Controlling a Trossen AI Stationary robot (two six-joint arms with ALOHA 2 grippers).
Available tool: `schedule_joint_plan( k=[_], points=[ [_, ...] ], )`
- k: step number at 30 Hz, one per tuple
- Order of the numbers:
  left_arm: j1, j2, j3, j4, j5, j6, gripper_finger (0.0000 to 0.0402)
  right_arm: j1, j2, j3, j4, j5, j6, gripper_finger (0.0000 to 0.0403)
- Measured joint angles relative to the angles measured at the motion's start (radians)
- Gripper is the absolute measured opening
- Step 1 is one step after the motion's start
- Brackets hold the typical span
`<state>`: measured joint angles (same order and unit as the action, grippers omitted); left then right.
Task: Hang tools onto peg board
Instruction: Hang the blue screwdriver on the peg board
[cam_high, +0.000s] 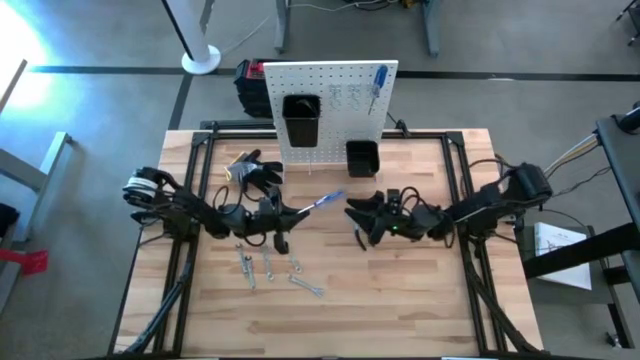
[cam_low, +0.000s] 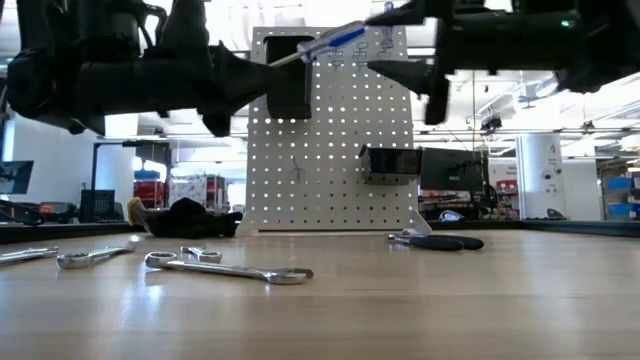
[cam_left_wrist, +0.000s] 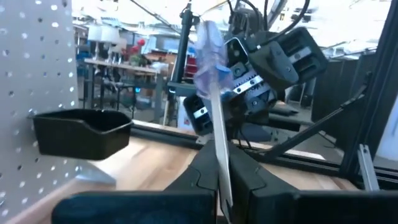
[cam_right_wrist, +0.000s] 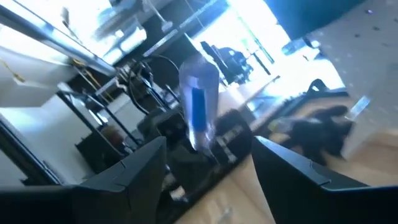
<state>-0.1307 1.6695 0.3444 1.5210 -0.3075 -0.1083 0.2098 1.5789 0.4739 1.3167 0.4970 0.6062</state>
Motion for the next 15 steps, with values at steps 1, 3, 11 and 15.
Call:
schedule_joint_plan(
  k=[1,3,11,15],
  points=[
    [0.0,0.0,0.006,-0.006,0.0,0.005,0.0001,-0.004,0.024,0.021,0.017,-0.003,-0.007,0.0231],
    [0.0,0.0,0.025,-0.014,0.0,0.017,0.0001,-0.017,0.062,0.05,0.045,-0.005,-0.02,0.0236],
    [-0.002,0.001,0.048,-0.06,0.003,0.015,0.0,-0.071,0.125,0.104,0.168,-0.081,-0.049,0.0235],
    [-0.002,0.002,0.047,-0.066,0.003,0.011,0.0,-0.073,0.12,0.125,0.143,-0.111,-0.065,0.0202]
  ],
)
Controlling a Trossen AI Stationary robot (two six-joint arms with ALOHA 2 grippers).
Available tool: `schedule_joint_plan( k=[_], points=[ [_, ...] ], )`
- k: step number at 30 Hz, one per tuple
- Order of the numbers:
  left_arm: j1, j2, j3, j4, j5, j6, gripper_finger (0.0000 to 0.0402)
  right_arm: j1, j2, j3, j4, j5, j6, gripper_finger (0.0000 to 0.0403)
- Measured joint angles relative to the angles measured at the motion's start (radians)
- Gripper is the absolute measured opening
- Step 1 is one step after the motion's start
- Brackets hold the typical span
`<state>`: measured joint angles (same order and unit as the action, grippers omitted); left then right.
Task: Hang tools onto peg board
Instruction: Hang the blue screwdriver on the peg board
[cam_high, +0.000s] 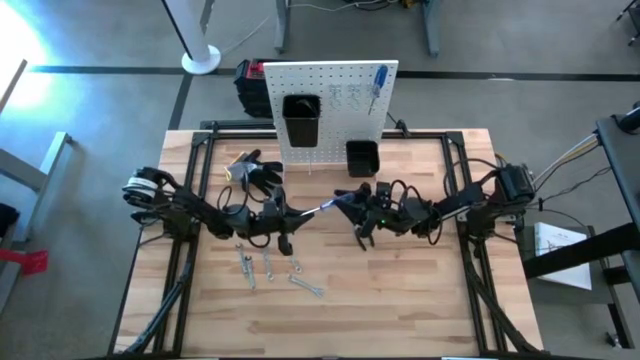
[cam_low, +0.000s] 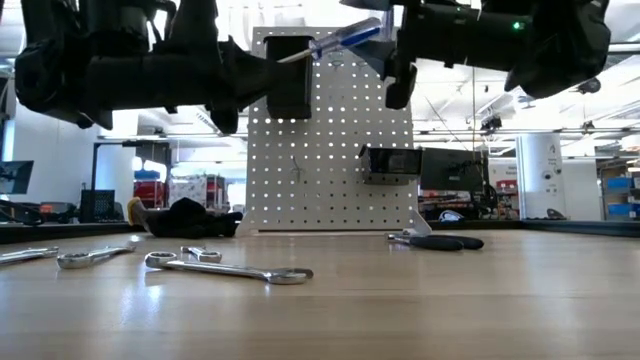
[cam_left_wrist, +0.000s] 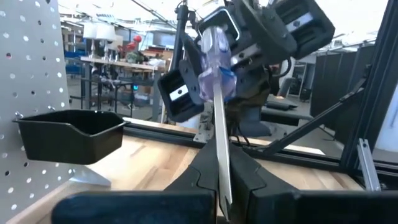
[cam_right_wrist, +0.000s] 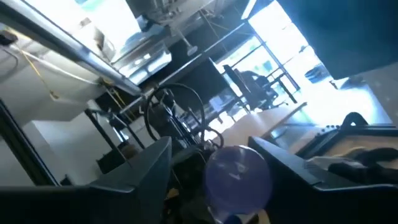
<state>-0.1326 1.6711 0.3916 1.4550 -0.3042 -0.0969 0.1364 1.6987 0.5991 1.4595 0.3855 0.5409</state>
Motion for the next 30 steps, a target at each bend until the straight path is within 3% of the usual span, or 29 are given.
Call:
schedule_joint_plan(
  k=[7,12,15,20,24,30],
  points=[
    [-0.001,0.0,0.001,0.001,0.007,0.001,0.0,-0.002,-0.009,0.002,-0.023,0.01,-0.048,0.0074],
    [0.0,0.0,0.002,-0.07,0.007,-0.044,0.0,-0.007,-0.06,0.01,-0.141,0.006,-0.1,0.0075],
    [0.0,0.0,0.002,-0.144,0.007,-0.051,0.0,-0.022,-0.14,0.045,-0.361,-0.007,-0.124,0.0075],
    [0.0,0.001,-0.001,-0.238,0.016,-0.112,0.0,-0.039,-0.318,0.21,-0.916,-0.001,-0.254,0.0075],
    [-0.001,0.001,-0.001,-0.268,0.027,-0.131,0.0,-0.069,-0.409,0.437,-1.368,0.009,-0.378,0.0075],
    [-0.002,0.001,0.0,-0.27,0.053,-0.129,0.0,-0.213,-0.39,0.879,-1.849,-0.021,-0.538,0.0075]
  ],
)
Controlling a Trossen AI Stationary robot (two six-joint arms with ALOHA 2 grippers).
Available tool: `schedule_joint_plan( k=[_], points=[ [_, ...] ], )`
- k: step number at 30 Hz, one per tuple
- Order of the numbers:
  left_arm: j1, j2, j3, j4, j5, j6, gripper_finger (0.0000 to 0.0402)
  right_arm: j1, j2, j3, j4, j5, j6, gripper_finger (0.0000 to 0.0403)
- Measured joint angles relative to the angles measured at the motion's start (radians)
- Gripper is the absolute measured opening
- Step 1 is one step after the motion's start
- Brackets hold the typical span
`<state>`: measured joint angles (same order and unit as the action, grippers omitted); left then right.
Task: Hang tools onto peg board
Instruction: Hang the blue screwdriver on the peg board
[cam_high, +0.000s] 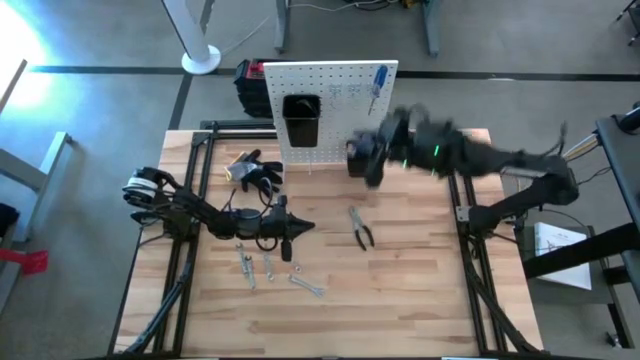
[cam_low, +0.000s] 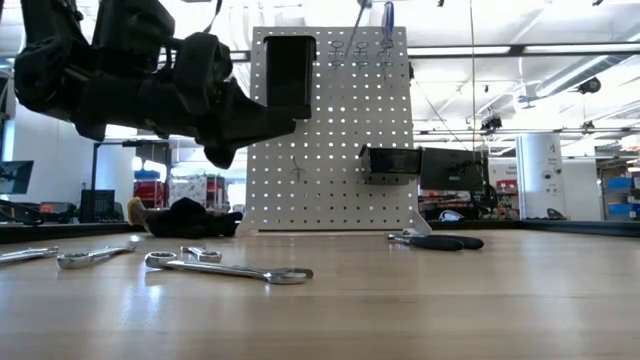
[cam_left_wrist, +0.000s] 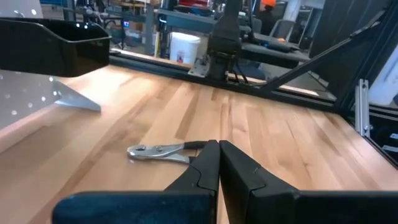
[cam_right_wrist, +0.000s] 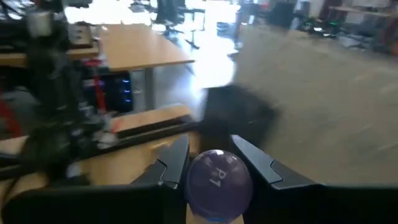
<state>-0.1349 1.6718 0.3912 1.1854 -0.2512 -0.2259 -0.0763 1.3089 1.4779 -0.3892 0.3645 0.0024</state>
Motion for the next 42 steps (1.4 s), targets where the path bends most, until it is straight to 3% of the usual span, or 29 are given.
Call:
schedule_joint_plan(
  k=[8,13,19,31,42],
  points=[
    [-0.002,0.0,0.002,0.001,0.0,-0.021,0.0,-0.264,0.214,0.588,-0.398,-0.186,-0.066,0.0075],
    [-0.003,0.0,0.002,0.001,0.0,-0.023,0.0,-0.357,0.38,0.877,-0.603,-0.278,-0.081,0.0075],
    [-0.003,-0.001,0.001,-0.004,0.001,-0.023,0.0,-0.419,0.376,0.824,-0.584,-0.343,-0.083,0.0075],
    [-0.003,-0.001,0.001,-0.015,0.007,-0.026,0.0,-0.433,0.342,0.878,-0.546,-0.347,-0.098,0.0075],
    [-0.003,-0.001,0.001,-0.015,0.007,-0.023,0.0,-0.455,0.408,0.876,-0.567,-0.346,-0.101,0.0075]
  ],
)
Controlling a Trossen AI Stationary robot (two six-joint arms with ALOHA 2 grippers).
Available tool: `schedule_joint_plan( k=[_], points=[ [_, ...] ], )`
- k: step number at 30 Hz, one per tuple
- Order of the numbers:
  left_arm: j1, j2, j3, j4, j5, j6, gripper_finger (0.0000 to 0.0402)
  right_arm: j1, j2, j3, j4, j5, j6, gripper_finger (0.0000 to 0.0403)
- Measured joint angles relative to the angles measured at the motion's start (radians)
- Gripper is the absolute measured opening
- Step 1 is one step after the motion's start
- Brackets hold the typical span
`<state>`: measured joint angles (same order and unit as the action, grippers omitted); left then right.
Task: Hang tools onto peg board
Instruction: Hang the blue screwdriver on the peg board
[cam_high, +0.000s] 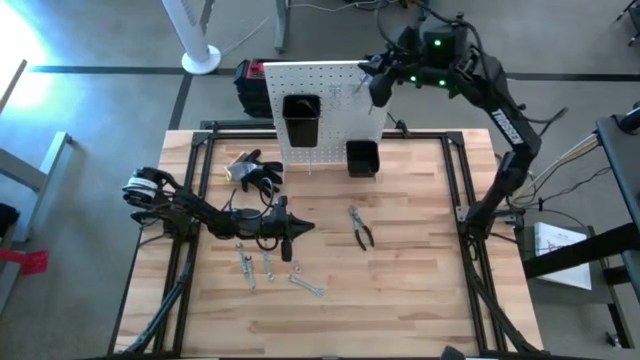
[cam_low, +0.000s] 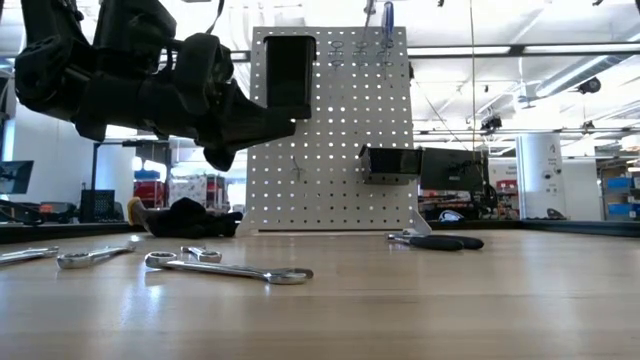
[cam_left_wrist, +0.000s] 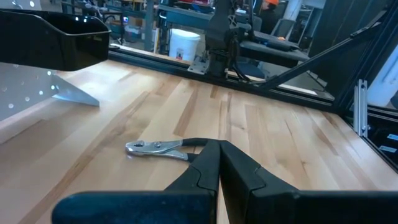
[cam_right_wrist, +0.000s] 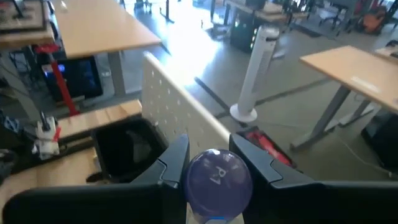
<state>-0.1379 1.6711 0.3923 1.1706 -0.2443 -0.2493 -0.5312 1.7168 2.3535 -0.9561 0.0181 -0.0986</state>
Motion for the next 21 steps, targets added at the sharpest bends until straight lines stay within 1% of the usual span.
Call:
schedule_joint_plan(
  k=[10,21],
  points=[
    [0.0,0.0,0.0,-0.02,0.0,-0.01,0.0,-0.005,0.021,0.0,-0.065,0.004,0.004,0.0075],
    [0.0,0.0,0.0,-0.02,0.0,-0.013,0.0,-0.007,0.041,0.0,-0.089,0.004,0.012,0.0075]
  ],
)
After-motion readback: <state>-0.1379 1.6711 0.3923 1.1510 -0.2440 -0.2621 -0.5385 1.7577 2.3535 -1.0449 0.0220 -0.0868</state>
